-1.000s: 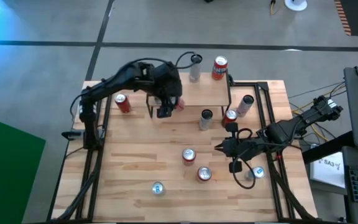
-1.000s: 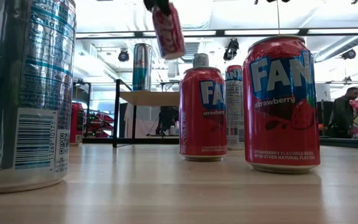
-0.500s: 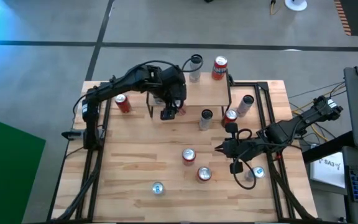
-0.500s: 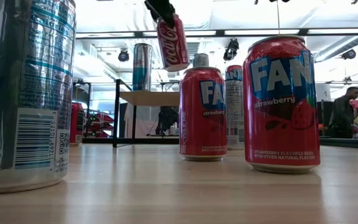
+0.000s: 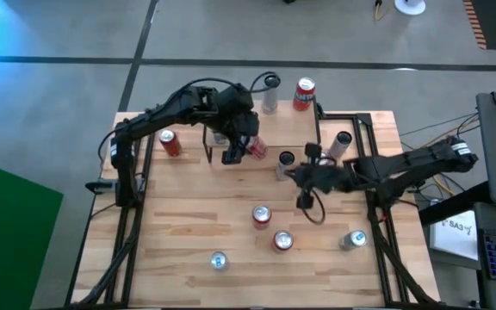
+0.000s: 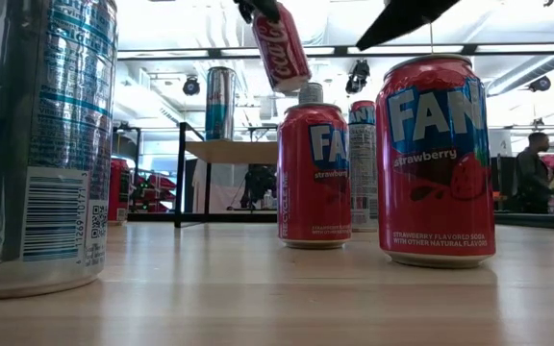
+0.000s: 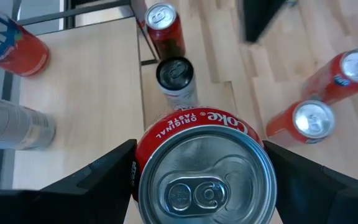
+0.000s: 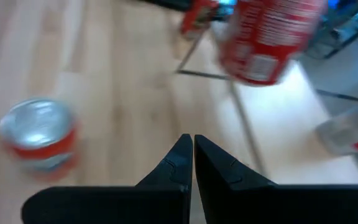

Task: Place canned beverage on shelf
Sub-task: Put the bottom left red black soda can on the shelf

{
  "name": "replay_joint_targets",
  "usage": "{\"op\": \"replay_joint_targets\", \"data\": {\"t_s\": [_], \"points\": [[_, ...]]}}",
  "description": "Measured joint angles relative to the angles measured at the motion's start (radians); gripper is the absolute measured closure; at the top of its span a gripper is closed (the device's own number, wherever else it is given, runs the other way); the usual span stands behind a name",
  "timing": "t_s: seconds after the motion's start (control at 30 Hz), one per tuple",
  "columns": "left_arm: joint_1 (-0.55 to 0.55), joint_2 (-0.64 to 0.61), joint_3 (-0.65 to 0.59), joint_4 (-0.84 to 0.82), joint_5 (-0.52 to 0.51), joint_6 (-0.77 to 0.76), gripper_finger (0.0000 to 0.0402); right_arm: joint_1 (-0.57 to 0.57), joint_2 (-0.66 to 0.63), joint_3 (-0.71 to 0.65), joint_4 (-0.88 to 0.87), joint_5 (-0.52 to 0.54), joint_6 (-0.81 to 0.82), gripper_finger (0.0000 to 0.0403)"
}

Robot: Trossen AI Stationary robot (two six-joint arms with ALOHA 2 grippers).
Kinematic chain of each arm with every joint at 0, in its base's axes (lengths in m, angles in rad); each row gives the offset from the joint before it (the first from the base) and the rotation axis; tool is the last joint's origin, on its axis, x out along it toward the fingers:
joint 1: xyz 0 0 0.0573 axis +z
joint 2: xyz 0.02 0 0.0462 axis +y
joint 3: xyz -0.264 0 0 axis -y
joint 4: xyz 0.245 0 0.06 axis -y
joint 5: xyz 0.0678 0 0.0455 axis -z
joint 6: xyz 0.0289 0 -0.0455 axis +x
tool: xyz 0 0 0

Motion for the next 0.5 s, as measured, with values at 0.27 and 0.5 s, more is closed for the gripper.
{"op": "replay_joint_targets", "data": {"t_s": [0.27,0.5], "points": [[-0.02,-0.067,-0.01,-0.039,0.003,-0.056,0.0112,-0.188,0.0,0.006,0.174,-0.176,-0.12,0.0394],[-0.031,-0.093,-0.012,-0.024,0.005,-0.103,0.0112,-0.238,0.001,0.007,0.248,-0.176,-0.147,0.0391]]}}
